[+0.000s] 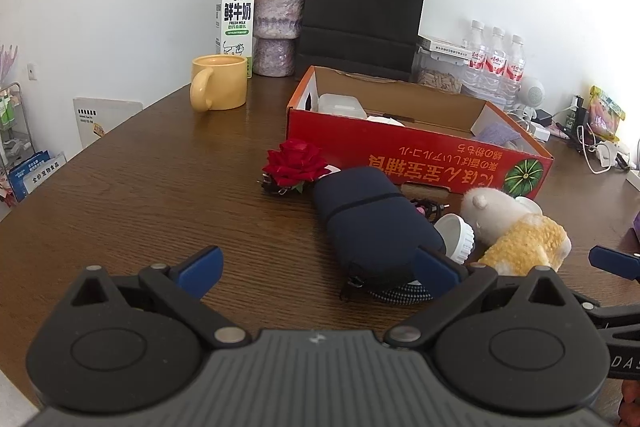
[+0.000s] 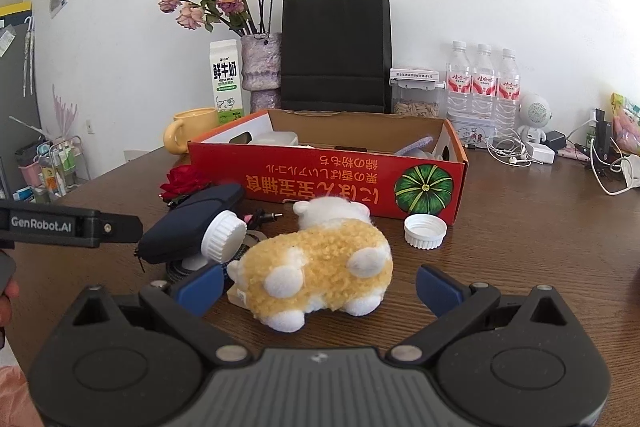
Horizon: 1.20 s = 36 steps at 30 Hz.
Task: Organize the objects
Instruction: 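Grasp the navy blue case with the left gripper while the right gripper grasps the plush sheep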
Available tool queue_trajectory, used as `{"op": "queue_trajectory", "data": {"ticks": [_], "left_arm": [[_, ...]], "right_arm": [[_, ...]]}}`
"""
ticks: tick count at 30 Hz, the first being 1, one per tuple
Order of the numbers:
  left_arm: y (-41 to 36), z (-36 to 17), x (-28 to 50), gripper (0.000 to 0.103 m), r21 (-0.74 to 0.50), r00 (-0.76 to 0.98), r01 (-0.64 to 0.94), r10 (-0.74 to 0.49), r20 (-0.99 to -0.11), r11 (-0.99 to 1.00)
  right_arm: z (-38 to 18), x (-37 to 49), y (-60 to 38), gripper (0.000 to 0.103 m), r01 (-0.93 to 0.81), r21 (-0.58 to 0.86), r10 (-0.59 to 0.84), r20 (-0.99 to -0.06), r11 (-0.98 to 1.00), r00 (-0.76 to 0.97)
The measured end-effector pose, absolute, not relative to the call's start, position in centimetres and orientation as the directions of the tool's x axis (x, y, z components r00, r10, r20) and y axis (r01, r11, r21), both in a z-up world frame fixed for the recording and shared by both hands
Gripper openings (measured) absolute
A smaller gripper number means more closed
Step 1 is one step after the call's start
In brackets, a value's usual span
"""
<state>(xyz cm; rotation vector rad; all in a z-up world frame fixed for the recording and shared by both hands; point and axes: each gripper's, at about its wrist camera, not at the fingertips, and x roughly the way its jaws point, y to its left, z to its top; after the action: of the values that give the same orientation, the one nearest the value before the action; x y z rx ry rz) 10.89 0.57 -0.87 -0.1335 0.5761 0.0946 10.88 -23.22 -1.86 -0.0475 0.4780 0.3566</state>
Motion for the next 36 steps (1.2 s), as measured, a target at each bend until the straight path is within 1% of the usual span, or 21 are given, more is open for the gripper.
{"op": "queue_trajectory", "data": {"ticks": [8,19,24,36], "left_arm": [[0.0,-0.9,12.2,0.103,-0.116,0.823,-0.127,0.040,-0.567,0.985],[-1.3,-1.0,15.2,0.103,-0.151,0.801,-0.137,0.020,-0.598,0.979],[-1.9,-1.4,16.6,0.103,-0.144,0.787,-0.150,0.030,-0.616,0.978],[-1.9,-2.8,19.0,0.103,-0.142,0.753,-0.188,0.050,-0.656,0.972]], "right_arm": [[-1.8,11.9,-22.9,0.103,-0.380,-0.003,0.333,-0.477,0.925,0.813],[-2.2,14.1,-22.5,0.103,-0.426,-0.003,0.365,-0.513,0.905,0.777],[-2.6,15.3,-22.3,0.103,-0.432,0.009,0.370,-0.532,0.902,0.761],[-3.4,17.1,-22.1,0.103,-0.415,0.050,0.373,-0.544,0.908,0.751]]}}
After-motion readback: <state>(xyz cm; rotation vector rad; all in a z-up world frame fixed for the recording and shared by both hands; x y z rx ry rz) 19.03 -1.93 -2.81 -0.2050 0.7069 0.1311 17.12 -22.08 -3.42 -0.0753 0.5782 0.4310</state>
